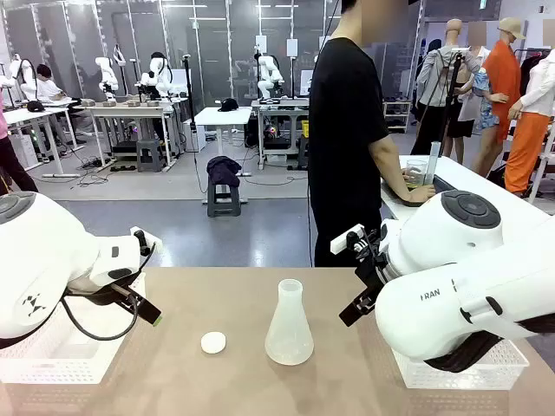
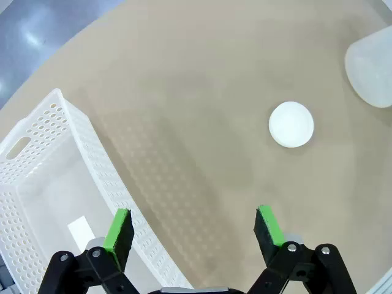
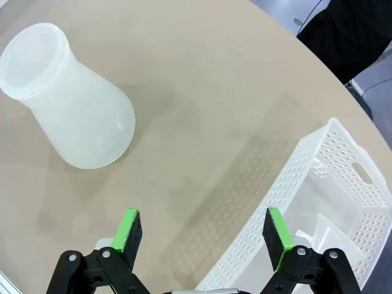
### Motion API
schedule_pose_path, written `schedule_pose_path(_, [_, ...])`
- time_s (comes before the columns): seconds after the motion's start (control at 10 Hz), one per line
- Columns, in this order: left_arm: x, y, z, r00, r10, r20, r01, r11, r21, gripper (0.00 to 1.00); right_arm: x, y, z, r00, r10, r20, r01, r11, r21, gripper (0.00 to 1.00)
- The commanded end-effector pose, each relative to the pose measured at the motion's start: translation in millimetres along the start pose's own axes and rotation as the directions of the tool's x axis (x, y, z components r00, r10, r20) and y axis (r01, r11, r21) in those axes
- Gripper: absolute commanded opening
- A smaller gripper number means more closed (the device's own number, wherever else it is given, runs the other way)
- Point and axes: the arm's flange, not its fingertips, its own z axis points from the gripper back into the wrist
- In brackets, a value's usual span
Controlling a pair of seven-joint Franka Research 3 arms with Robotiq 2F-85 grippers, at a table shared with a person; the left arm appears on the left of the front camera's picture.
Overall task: Prepare the solutions needed for the experiment.
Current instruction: Pick up the Plastic Funnel and insert it into the Big flask.
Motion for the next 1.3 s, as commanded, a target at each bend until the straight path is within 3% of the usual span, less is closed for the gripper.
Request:
schedule_pose_path(0.0, [0.1,-0.2,0.0,1.000,0.000,0.000,0.000,1.000,0.000,1.00,0.0,0.0,0.0,1.000,0.000,0.000,0.000,1.000,0.000,1.00])
schedule_pose_path(1.2, [0.1,-0.2,0.0,1.000,0.000,0.000,0.000,1.000,0.000,1.00,0.0,0.0,0.0,1.000,0.000,0.000,0.000,1.000,0.000,1.00])
